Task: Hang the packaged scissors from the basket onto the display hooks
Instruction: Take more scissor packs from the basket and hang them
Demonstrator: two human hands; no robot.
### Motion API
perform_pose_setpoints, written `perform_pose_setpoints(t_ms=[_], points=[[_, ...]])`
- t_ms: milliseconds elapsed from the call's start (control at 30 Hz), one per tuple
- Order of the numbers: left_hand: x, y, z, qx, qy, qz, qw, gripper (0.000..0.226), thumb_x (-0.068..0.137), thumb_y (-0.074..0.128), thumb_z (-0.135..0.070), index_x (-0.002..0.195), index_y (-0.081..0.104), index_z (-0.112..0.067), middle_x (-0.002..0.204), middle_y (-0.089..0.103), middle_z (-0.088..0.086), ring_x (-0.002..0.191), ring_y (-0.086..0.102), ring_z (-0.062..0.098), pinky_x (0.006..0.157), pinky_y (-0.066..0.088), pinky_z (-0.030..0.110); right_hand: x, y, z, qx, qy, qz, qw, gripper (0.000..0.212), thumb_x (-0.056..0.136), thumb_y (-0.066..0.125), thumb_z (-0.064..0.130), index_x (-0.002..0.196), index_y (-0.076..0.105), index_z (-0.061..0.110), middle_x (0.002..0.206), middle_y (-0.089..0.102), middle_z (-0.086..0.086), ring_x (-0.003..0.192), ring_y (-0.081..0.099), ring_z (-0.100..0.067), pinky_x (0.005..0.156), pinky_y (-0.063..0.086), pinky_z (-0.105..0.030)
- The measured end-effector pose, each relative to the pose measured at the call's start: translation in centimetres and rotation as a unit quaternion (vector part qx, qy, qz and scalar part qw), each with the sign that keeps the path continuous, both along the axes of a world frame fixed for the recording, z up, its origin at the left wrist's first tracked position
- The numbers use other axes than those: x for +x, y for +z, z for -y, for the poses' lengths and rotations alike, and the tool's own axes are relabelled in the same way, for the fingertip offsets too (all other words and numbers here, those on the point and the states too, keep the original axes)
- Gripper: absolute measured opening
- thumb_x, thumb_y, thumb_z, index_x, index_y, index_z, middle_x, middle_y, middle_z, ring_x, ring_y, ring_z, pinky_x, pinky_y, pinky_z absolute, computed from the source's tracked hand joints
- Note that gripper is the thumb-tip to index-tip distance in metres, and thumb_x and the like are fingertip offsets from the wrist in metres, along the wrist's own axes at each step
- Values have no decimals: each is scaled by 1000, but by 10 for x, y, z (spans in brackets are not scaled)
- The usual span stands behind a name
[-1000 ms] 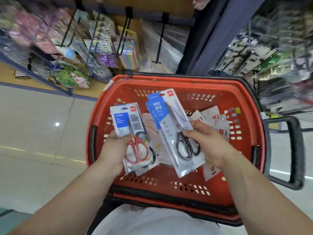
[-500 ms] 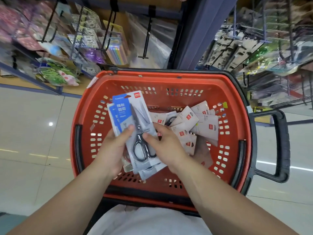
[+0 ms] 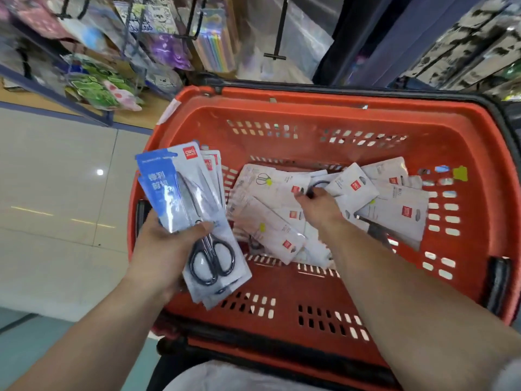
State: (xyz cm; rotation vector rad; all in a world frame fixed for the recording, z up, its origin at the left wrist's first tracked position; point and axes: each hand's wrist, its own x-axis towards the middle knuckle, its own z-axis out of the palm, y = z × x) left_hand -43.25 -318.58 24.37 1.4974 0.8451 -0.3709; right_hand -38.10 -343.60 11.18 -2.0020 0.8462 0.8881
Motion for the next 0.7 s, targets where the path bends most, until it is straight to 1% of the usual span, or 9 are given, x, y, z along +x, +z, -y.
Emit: perform_pose_setpoints(t_ms=[100, 233, 333, 433, 533, 600, 633, 667, 700], points=[[-2, -3, 1, 16, -23, -3, 1000, 43, 87, 74, 8, 115, 71, -24, 105, 82, 0, 97, 79, 22, 83, 61, 39, 13, -19, -4, -10, 22, -12, 1000, 46, 105, 56, 42, 127, 64, 2, 121, 69, -21, 114, 66, -38, 74, 47, -29], [0, -3, 2, 29, -27, -11, 999, 42, 89, 74, 5, 114, 70, -28, 105, 81, -3, 96, 79, 19, 80, 62, 37, 24, -32, -18, -69, 40, 5, 997, 49, 103, 58, 41, 127, 62, -2, 124, 69, -19, 115, 65, -37, 84, 45, -31], [2, -3, 1, 27, -37, -19, 999, 40, 90, 74, 3, 118, 70, -26, 105, 81, -2, 94, 80, 21, 75, 62, 39, 20, -34, -25, -30, 6, 21, 999, 33, 100, 64, 32, 121, 65, 7, 119, 73, -12, 111, 68, -36, 88, 52, -36], [3, -3, -1, 20, -33, -27, 999, 41, 90, 75, 2, 122, 69, -23, 106, 81, 2, 94, 80, 24, 75, 62, 41, 12, -24, -25, 6, -29, 67, 997, 20, 100, 64, 25, 116, 67, 14, 102, 75, -6, 93, 71, -33, 76, 57, -37], [4, -4, 1, 16, -29, -29, 999, 41, 90, 73, 5, 123, 69, -20, 107, 81, 5, 96, 79, 26, 80, 63, 45, 4, 4, -19, 20, -22, 113, 993, 9, 103, 59, 21, 101, 61, 12, 80, 65, -1, 63, 62, -17, 54, 46, -27], [5, -4, 3, 17, -21, -24, 999, 41, 90, 73, 6, 122, 70, -19, 107, 81, 5, 95, 79, 24, 80, 64, 43, -2, 26, -11, 29, -22, 151, 988, 8, 103, 59, 16, 95, 56, 15, 77, 62, 1, 62, 61, -14, 58, 46, -27], [5, -4, 5, 18, -19, -21, 999, 41, 89, 74, 6, 122, 70, -19, 107, 81, 4, 95, 79, 23, 79, 65, 42, -5, 40, -5, 39, -25, 173, 984, 3, 101, 59, 12, 103, 58, 15, 83, 67, 0, 70, 66, -16, 63, 50, -27], [5, -4, 8, 25, -21, -15, 999, 42, 89, 75, 6, 122, 70, -20, 107, 81, 2, 94, 79, 20, 79, 64, 40, -7, 54, 1, 44, -24, 192, 980, 18, 99, 59, 8, 115, 58, 16, 88, 70, 1, 74, 67, -16, 65, 52, -25], [5, -4, 10, 37, -26, -9, 999, 44, 88, 76, 5, 123, 69, -21, 107, 81, -1, 94, 79, 16, 79, 64, 38, -8, 71, 7, 52, -18, 205, 977, 33, 97, 59, 6, 127, 55, 19, 87, 71, 2, 70, 66, -14, 61, 52, -21]])
